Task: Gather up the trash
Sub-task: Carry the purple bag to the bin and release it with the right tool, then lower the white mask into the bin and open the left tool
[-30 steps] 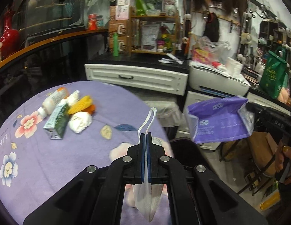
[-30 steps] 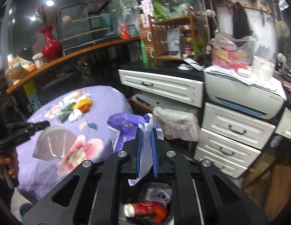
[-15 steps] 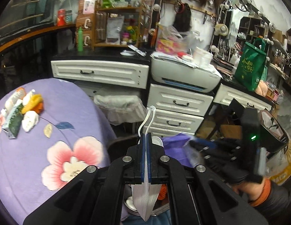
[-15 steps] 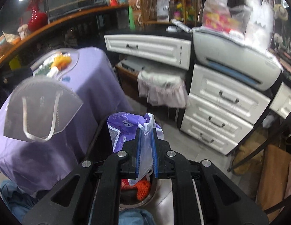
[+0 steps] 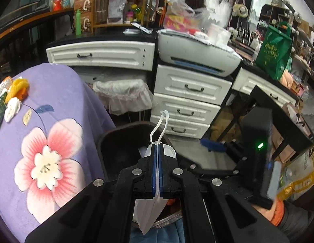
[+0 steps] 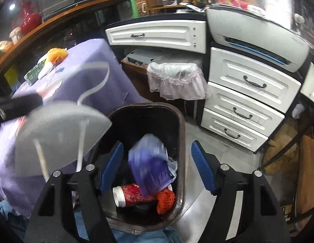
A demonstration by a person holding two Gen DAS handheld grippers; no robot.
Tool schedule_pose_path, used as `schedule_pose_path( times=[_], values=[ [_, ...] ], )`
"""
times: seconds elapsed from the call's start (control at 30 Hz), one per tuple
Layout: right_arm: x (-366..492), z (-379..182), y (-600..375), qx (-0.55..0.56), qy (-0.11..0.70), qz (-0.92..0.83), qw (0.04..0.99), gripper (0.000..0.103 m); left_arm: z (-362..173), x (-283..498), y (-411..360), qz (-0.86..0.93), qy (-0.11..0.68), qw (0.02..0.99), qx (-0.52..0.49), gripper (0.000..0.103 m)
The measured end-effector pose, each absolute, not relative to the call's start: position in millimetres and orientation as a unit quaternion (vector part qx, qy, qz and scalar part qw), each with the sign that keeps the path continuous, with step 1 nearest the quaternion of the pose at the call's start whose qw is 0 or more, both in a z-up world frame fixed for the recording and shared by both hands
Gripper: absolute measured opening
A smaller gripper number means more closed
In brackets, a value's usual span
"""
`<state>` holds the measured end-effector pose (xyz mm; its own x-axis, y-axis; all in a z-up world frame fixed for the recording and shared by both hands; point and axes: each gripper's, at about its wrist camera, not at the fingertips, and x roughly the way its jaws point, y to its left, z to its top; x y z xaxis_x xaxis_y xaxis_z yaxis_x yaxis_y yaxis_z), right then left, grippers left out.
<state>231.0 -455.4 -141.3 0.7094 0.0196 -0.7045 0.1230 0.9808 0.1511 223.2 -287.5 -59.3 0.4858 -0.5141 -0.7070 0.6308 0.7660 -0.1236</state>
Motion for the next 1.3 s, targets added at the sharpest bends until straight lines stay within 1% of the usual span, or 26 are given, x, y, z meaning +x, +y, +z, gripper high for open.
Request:
schedule_pose_path(
  times=[0.3,0.4,0.5,0.8,0.87,0.9,0.93,0.97,1.0,1.2,1.3],
  values=[
    [184,-126,-511,0.149,0.359,-0.094,0.917,0.071,-85,224,-304,-0.328,0.397,0.851,0.100,0.003],
    [172,-124,-520,0.163,0.352,-0.101,0.916,0.073,-97,229,-308,-0.320,0.408,0.848,0.108,0.003],
    [163,-122,-523,0.167,0.347,-0.103,0.917,0.076,-108,232,-311,-0.314,0.420,0.844,0.114,0.003],
    [157,-120,-523,0.169,0.344,-0.100,0.918,0.077,-134,237,-325,-0.306,0.445,0.830,0.138,0.004],
    [156,-120,-523,0.170,0.344,-0.099,0.918,0.077,-137,237,-326,-0.308,0.452,0.825,0.142,0.014],
    [156,-119,-522,0.170,0.345,-0.099,0.918,0.077,-137,237,-326,-0.305,0.451,0.826,0.145,0.039],
    [156,-119,-522,0.170,0.345,-0.098,0.918,0.077,-136,235,-325,-0.302,0.447,0.829,0.148,0.054],
    [156,-118,-521,0.169,0.344,-0.097,0.918,0.077,-133,233,-323,-0.299,0.435,0.837,0.148,0.075],
    [156,-117,-520,0.169,0.344,-0.096,0.919,0.077,-128,229,-320,-0.300,0.420,0.844,0.144,0.080],
    [159,-109,-506,0.154,0.339,-0.083,0.924,0.081,-106,210,-308,-0.310,0.377,0.857,0.164,0.084],
    [164,-101,-497,0.151,0.330,-0.066,0.929,0.083,-91,199,-297,-0.310,0.350,0.865,0.180,0.088]
  ],
)
